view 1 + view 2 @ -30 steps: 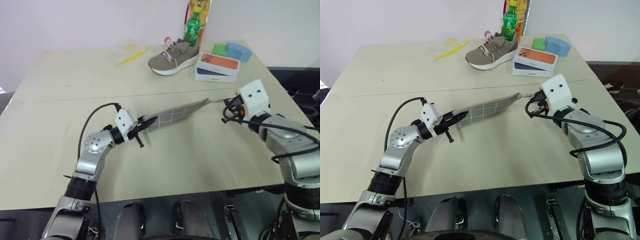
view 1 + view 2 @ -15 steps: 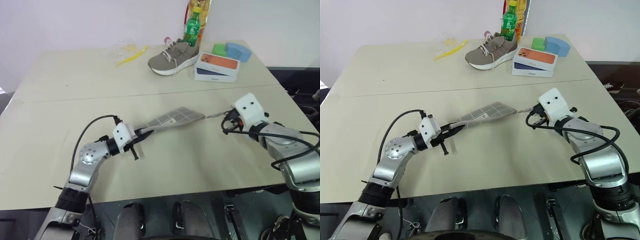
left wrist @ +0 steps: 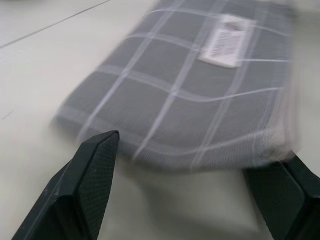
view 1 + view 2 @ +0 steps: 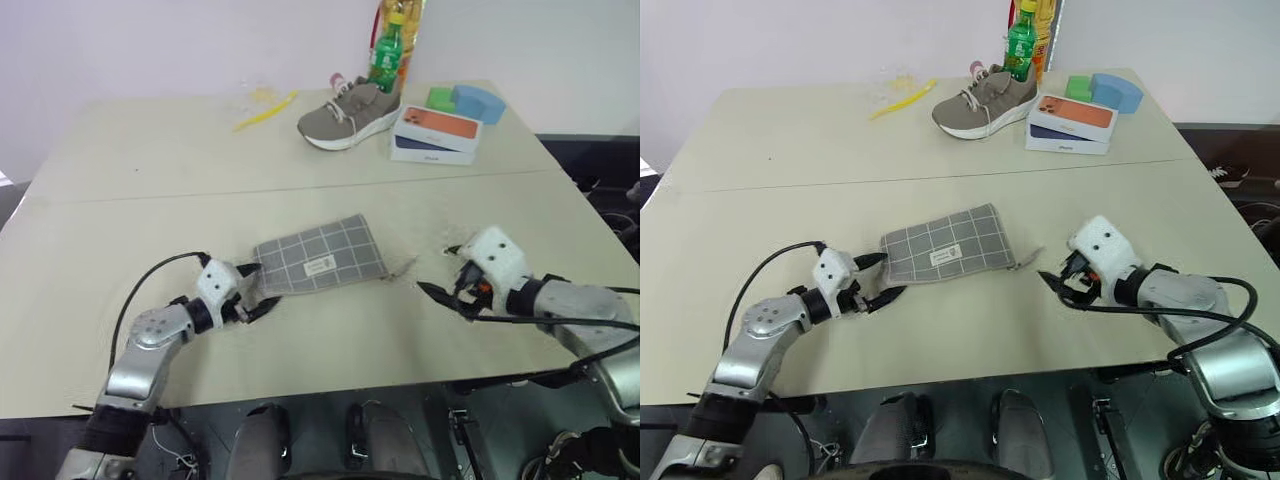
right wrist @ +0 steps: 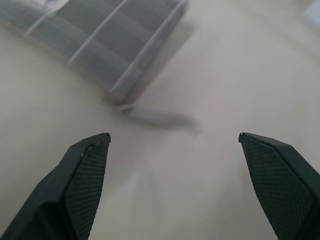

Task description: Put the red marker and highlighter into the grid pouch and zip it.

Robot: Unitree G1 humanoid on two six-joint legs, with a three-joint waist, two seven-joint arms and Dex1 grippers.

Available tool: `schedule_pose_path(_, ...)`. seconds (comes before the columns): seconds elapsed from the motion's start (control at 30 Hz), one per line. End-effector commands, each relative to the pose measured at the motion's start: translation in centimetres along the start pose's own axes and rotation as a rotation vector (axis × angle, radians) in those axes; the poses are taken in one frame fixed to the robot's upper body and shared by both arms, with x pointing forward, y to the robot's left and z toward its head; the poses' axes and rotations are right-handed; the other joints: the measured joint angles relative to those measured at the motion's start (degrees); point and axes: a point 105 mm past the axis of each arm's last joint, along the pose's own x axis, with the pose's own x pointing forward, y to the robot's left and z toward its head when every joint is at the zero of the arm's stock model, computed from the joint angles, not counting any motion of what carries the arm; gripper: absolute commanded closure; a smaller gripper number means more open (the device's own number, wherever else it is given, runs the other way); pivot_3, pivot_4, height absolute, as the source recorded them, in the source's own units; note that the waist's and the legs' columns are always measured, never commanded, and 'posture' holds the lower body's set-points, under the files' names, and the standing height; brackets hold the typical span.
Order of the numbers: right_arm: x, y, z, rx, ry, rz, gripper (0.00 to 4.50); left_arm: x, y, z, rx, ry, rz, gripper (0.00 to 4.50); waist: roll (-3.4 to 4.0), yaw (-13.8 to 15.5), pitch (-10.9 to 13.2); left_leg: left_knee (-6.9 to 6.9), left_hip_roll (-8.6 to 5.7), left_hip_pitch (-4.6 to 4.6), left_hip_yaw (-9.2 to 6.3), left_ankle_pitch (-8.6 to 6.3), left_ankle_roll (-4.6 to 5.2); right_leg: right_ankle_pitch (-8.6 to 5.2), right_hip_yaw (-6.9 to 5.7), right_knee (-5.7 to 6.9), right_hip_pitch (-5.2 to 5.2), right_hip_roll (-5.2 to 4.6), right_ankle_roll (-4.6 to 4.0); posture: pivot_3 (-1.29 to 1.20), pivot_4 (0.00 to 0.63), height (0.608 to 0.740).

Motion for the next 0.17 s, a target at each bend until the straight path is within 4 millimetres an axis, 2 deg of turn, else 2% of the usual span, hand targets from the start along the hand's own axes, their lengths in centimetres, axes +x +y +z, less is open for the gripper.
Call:
schedule_pose_path(0.03, -1.0, -2.3, -1.1, 0.066, -0.039, -0.079, 0.1, -1.9, 2.6, -0.9, -0.017, 0.04, 0.164, 0.42, 0.0, 0.08, 0.0, 0.0, 0.0, 0.01, 0.0, 0.0, 0.0, 0.0, 0.0, 0.0, 0.02, 0.0, 0.0, 0.0, 0.15, 0.74)
schedule_pose_path(0.17, -1.3, -2.7, -2.6, 0.094, -0.025, -0.089, 0.1, -2.8, 3.6, -1.3, -0.037, 0.054, 0.234, 0.42, 0.02, 0.12, -0.01, 0.0, -0.01, 0.02, 0.03, 0.0, 0.0, 0.0, 0.0, 0.0, 0.02, -0.01, 0.0, 0.0, 0.15, 0.74)
